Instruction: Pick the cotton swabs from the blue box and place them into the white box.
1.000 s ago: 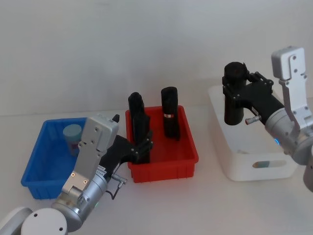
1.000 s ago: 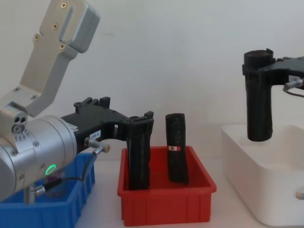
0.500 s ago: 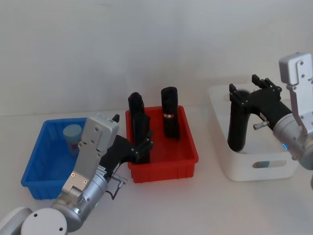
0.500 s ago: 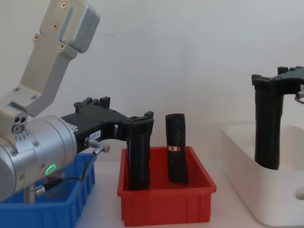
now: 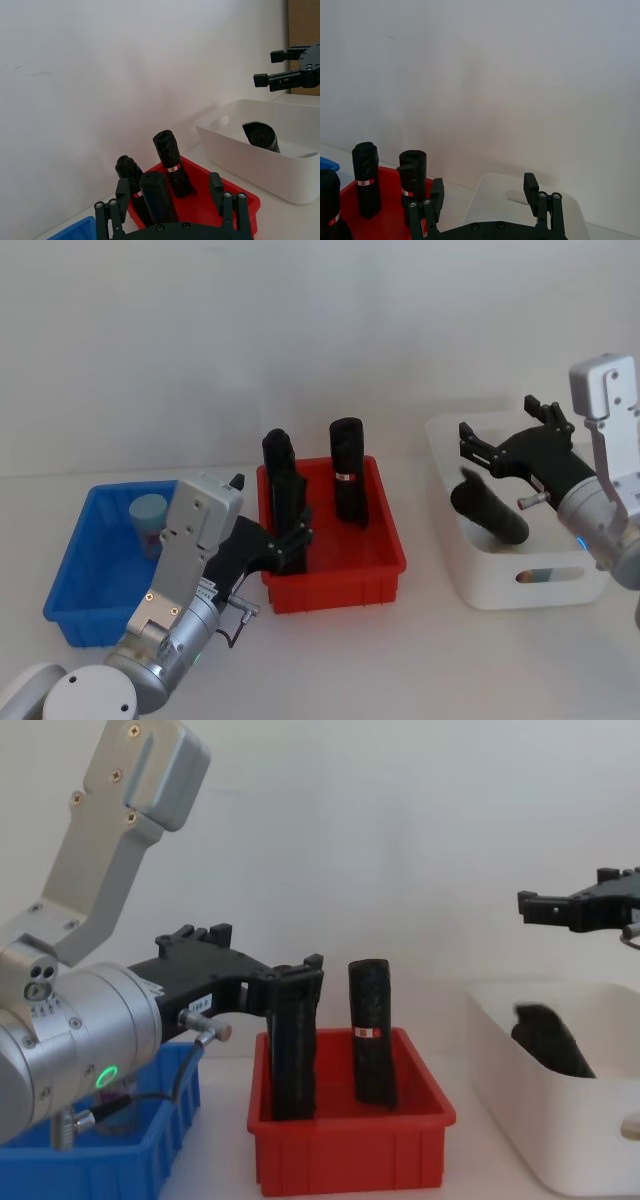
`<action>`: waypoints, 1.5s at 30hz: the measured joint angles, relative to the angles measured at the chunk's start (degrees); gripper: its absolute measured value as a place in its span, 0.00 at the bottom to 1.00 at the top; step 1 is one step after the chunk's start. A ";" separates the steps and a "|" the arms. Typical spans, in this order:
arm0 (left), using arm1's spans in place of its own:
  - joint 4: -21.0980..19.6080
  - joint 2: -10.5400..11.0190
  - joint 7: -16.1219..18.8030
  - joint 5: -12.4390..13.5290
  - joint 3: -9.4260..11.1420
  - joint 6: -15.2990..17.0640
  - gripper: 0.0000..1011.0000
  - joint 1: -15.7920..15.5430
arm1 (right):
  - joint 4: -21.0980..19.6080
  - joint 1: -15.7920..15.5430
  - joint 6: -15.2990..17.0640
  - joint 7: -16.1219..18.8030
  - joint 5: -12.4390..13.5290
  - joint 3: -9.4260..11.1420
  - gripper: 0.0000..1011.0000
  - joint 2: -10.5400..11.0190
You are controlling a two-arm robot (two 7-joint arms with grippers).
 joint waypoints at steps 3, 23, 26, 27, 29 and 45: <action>0.00 0.00 0.00 0.00 0.00 0.00 0.99 0.00 | 0.17 0.04 -0.12 0.09 0.03 0.02 0.99 -0.02; 0.00 0.00 0.00 0.00 0.00 0.00 0.99 0.00 | 0.56 0.13 -0.37 0.31 0.04 0.02 0.99 -0.02; 0.00 0.00 0.00 0.00 0.00 0.00 0.99 0.00 | 0.57 0.15 -0.38 0.33 0.04 0.02 0.99 -0.02; 0.00 0.00 0.00 0.00 0.00 0.00 0.99 0.00 | 0.58 0.15 -0.39 0.33 0.04 0.02 0.99 -0.02; 0.00 0.00 0.00 0.00 0.00 0.00 0.99 0.00 | 0.59 0.15 -0.40 0.34 0.04 0.02 0.99 -0.02; 0.00 0.00 0.00 0.00 0.00 0.00 0.99 0.00 | 0.63 0.15 -0.43 0.34 0.03 0.02 0.99 -0.02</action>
